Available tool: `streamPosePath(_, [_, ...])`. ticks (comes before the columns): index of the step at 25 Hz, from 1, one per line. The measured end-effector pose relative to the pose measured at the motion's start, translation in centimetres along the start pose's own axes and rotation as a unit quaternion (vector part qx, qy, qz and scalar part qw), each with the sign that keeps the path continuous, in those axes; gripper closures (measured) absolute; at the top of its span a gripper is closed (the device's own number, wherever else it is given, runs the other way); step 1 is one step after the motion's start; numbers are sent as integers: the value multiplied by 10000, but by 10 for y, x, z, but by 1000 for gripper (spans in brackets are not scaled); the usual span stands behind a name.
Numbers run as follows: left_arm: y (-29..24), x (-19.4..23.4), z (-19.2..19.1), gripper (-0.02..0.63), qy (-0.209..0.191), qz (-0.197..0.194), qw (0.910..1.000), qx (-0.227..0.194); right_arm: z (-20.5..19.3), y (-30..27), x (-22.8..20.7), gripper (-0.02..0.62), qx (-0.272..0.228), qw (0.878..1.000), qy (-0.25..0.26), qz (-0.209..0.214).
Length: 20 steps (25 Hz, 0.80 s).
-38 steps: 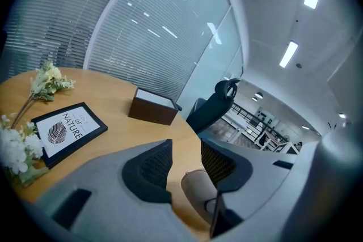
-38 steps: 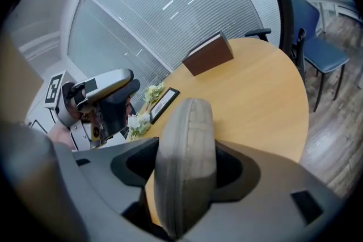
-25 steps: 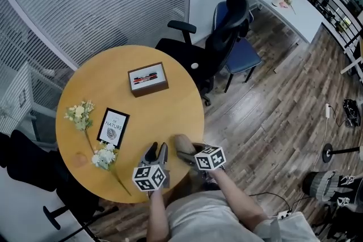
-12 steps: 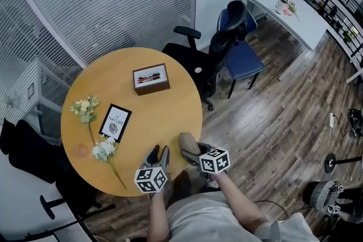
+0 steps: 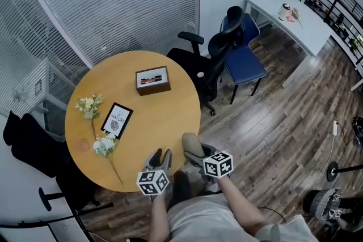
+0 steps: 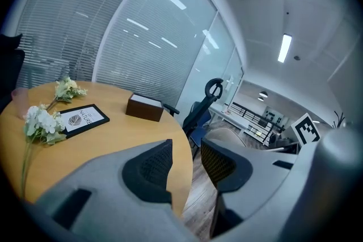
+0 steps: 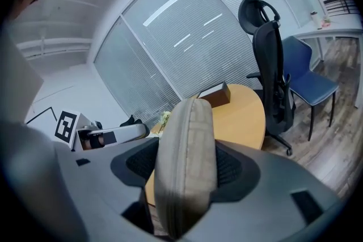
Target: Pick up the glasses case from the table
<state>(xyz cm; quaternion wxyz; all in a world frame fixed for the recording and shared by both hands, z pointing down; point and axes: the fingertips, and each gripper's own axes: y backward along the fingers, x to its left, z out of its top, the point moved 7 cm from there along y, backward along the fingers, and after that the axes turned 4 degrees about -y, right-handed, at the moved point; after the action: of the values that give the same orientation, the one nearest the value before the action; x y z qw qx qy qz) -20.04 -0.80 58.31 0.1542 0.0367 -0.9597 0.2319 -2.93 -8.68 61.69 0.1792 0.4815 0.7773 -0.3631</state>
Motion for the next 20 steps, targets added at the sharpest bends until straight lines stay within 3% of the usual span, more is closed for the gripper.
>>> streamPosePath(20, [25, -61, -33, 454, -232, 185, 9995, 59, -10, 66, 4, 321, -423, 9981, 204, 409])
